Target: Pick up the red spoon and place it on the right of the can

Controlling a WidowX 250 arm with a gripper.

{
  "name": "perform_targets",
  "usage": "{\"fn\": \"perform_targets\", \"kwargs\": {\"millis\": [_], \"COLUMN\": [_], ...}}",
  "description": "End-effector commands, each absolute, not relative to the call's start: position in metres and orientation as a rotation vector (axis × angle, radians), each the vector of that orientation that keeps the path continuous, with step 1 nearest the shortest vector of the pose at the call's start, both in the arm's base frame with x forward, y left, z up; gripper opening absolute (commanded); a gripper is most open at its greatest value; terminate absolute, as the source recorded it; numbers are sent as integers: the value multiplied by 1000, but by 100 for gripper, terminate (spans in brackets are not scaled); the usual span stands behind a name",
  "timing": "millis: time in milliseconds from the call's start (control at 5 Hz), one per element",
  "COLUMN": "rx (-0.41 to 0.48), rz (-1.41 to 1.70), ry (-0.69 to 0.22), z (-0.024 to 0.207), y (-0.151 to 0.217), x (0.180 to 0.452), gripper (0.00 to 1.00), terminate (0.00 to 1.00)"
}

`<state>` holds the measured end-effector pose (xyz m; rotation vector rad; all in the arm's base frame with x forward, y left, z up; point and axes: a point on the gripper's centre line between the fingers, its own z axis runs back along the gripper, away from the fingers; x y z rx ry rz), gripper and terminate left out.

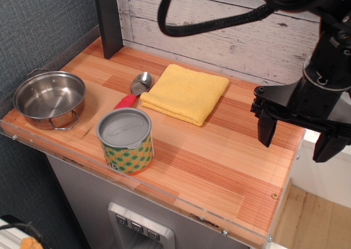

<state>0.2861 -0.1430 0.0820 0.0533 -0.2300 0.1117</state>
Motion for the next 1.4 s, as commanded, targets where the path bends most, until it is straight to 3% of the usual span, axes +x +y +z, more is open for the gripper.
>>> {"fn": "perform_targets", "kwargs": {"millis": [0, 800, 1200], "rx": [53, 102, 134], "rz": [112, 229, 205], "ry": [-230, -153, -83], "z": [82, 103, 107], "y": [-143, -43, 33], "x": [286, 298, 292], "gripper": [100, 100, 100], "terminate": [0, 0, 0]}}
